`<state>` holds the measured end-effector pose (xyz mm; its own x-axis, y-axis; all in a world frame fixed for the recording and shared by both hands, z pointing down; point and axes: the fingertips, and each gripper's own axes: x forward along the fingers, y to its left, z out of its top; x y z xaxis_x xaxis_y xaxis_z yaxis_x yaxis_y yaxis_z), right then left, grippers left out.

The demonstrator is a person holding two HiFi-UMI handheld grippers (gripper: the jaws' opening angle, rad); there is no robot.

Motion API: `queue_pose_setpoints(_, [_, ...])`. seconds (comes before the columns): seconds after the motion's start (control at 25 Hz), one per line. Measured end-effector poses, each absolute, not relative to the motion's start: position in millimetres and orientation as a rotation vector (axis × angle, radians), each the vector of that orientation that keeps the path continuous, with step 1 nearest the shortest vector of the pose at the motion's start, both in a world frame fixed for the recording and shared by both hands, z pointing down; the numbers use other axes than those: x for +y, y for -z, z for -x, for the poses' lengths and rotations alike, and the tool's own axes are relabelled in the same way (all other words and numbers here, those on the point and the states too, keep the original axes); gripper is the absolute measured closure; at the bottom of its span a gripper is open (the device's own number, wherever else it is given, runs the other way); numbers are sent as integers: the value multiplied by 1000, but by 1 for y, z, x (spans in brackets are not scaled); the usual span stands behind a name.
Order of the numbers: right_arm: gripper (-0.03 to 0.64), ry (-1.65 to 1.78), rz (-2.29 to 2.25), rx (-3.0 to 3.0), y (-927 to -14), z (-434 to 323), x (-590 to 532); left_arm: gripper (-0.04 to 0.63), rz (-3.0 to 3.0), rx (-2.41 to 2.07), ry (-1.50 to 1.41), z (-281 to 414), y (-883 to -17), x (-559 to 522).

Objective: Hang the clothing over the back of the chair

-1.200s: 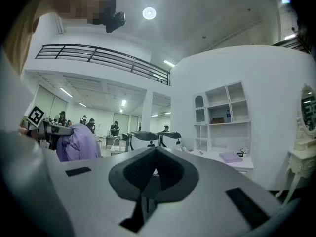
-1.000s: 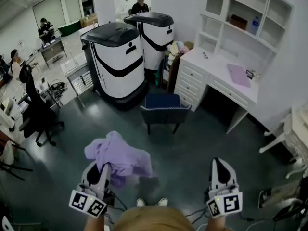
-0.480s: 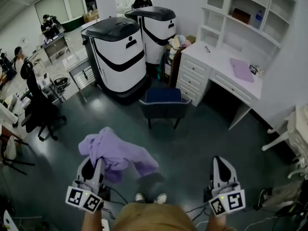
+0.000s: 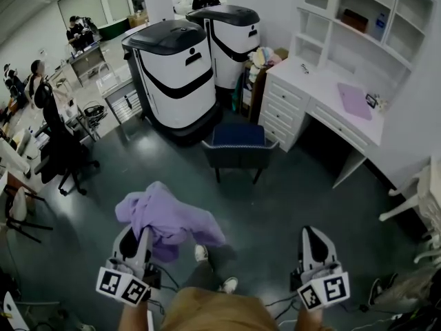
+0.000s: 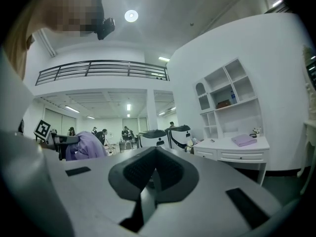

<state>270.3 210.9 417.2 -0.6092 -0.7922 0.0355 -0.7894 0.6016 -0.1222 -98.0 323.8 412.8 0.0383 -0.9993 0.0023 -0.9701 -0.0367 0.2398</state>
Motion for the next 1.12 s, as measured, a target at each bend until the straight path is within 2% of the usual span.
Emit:
queue_pose_setpoints(0.4, [614, 182, 1418, 2823, -414, -236, 137, 495, -2129, -1993, 275, 128, -425, 242])
queue_pose_setpoints(0.76, [612, 146, 1477, 2808, -393, -155, 30, 497, -2196, -1876, 215, 189, -432, 123])
queue_pose_setpoints(1.12, [612, 96, 1579, 2772, -393, -80, -24, 495, -2301, -1717, 205, 249, -449, 45])
